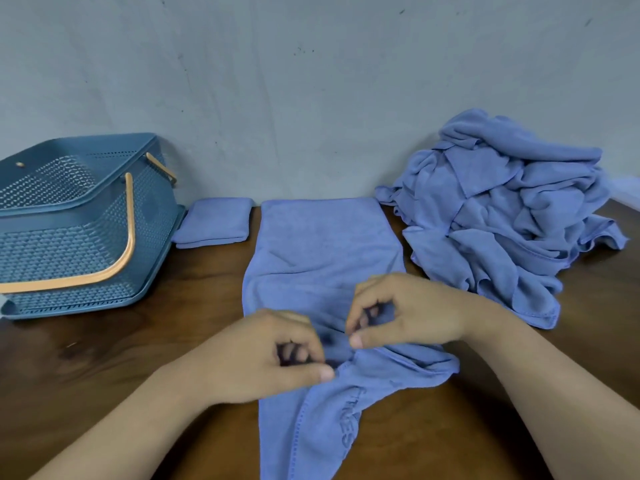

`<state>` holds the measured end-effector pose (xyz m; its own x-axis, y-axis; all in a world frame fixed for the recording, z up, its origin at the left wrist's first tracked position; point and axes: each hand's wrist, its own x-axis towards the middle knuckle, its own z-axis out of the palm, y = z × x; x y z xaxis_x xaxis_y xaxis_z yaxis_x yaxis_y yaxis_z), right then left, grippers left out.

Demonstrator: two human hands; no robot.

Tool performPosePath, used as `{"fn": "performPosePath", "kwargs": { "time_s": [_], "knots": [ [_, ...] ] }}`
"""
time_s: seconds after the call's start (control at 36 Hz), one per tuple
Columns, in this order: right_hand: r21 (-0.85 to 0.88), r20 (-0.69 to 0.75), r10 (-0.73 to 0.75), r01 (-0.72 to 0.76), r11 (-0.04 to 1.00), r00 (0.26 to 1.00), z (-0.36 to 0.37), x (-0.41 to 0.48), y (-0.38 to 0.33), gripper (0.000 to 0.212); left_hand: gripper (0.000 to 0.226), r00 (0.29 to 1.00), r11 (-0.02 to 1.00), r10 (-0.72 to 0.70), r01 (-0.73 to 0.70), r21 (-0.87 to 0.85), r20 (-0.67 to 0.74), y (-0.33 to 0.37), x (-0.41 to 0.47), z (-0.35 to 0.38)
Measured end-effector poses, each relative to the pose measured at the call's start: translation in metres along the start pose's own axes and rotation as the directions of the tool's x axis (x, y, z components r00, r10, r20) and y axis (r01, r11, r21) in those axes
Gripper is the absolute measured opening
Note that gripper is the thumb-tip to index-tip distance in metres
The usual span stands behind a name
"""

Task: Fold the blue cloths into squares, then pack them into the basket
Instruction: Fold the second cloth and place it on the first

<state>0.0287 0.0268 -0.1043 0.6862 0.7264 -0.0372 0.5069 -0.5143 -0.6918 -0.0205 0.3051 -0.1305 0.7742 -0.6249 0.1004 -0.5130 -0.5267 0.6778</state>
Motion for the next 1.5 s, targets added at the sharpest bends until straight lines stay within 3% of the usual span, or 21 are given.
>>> {"fn": "performPosePath", "kwargs": {
  "time_s": [0.08, 0.19, 0.33, 0.44, 0.53, 0.64, 0.69, 0.78, 0.86, 0.92, 0.97, 1.06, 1.17, 1.28, 1.33, 1.42, 1.5],
  "knots": [
    [-0.110, 0.146, 0.059, -0.043, 0.993, 0.988, 0.003, -0.003, -0.006, 0.026, 0.023, 0.998, 0.998, 0.027, -0.030, 0.064, 0.048, 0.006, 0.001, 0.009],
    [-0.201, 0.188, 0.059, -0.020, 0.979, 0.980, 0.007, -0.002, -0.007, 0.019, 0.030, 0.994, 0.991, 0.055, -0.065, 0.113, 0.091, 0.007, 0.003, 0.017],
    [-0.209, 0.224, 0.071, -0.024, 0.978, 0.972, 0.004, -0.004, -0.012, 0.038, 0.014, 0.999, 1.000, -0.003, 0.003, -0.012, 0.047, 0.002, 0.005, 0.021],
    [-0.144, 0.213, 0.010, 0.021, 0.989, 0.977, 0.005, -0.001, -0.015, 0.021, 0.015, 0.997, 0.989, -0.056, 0.049, -0.138, -0.045, 0.001, 0.007, 0.016],
    [0.002, 0.113, -0.013, 0.013, 1.000, 0.994, 0.002, -0.001, -0.009, 0.012, 0.018, 0.988, 0.955, -0.132, 0.106, -0.275, -0.076, 0.003, 0.009, 0.015],
    [0.286, -0.144, 0.066, -0.023, 0.958, 0.987, 0.000, 0.006, 0.008, 0.026, 0.039, 0.981, 0.890, -0.179, 0.126, -0.438, -0.081, 0.004, 0.010, 0.010],
    [0.453, -0.288, 0.170, -0.022, 0.891, 0.942, 0.000, 0.013, 0.018, 0.027, 0.046, 0.977, 0.868, -0.202, 0.146, -0.475, -0.070, 0.005, 0.009, 0.005],
    [0.649, -0.411, 0.359, -0.007, 0.760, 0.838, -0.002, 0.021, 0.035, 0.030, 0.033, 0.967, 0.811, -0.254, 0.203, -0.549, -0.018, 0.007, 0.010, -0.001],
    [0.577, -0.516, 0.430, -0.071, 0.814, 0.741, -0.004, 0.023, 0.047, 0.028, 0.040, 0.956, 0.820, -0.293, 0.247, -0.517, -0.009, 0.006, 0.012, -0.002],
    [0.464, -0.556, 0.410, -0.139, 0.875, 0.723, -0.004, 0.024, 0.053, 0.019, 0.028, 0.938, 0.840, -0.332, 0.248, -0.483, -0.095, 0.003, 0.014, -0.001],
    [0.370, -0.500, 0.408, -0.237, 0.898, 0.764, -0.003, 0.023, 0.055, 0.017, 0.013, 0.907, 0.861, -0.362, 0.237, -0.451, -0.214, -0.003, 0.014, -0.001],
    [0.216, -0.373, 0.389, -0.329, 0.919, 0.842, -0.006, 0.017, 0.053, 0.041, 0.015, 0.894, 0.861, -0.374, 0.234, -0.452, -0.248, -0.008, 0.014, -0.007],
    [0.159, -0.192, 0.355, -0.328, 0.931, 0.915, -0.016, 0.005, 0.040, 0.031, 0.025, 0.912, 0.727, -0.402, 0.269, -0.632, -0.074, -0.015, 0.011, -0.015],
    [0.214, 0.090, 0.265, -0.279, 0.936, 0.960, -0.025, -0.009, 0.021, 0.031, 0.047, 0.921, 0.703, -0.346, 0.381, -0.601, 0.179, -0.022, 0.004, -0.029],
    [0.219, 0.164, 0.222, -0.255, 0.942, 0.961, -0.030, -0.014, 0.017, 0.033, 0.047, 0.917, 0.680, -0.294, 0.400, -0.615, 0.271, -0.025, 0.001, -0.033],
    [0.334, 0.162, 0.150, -0.197, 0.922, 0.975, -0.030, -0.015, 0.016, 0.030, 0.052, 0.936, 0.659, -0.205, 0.347, -0.667, 0.285, -0.028, -0.003, -0.036],
    [0.520, -0.061, 0.178, -0.121, 0.846, 0.982, -0.027, -0.002, 0.021, 0.036, 0.052, 0.972, 0.613, -0.230, 0.175, -0.770, 0.038, -0.021, -0.001, -0.039]
  ]
}}
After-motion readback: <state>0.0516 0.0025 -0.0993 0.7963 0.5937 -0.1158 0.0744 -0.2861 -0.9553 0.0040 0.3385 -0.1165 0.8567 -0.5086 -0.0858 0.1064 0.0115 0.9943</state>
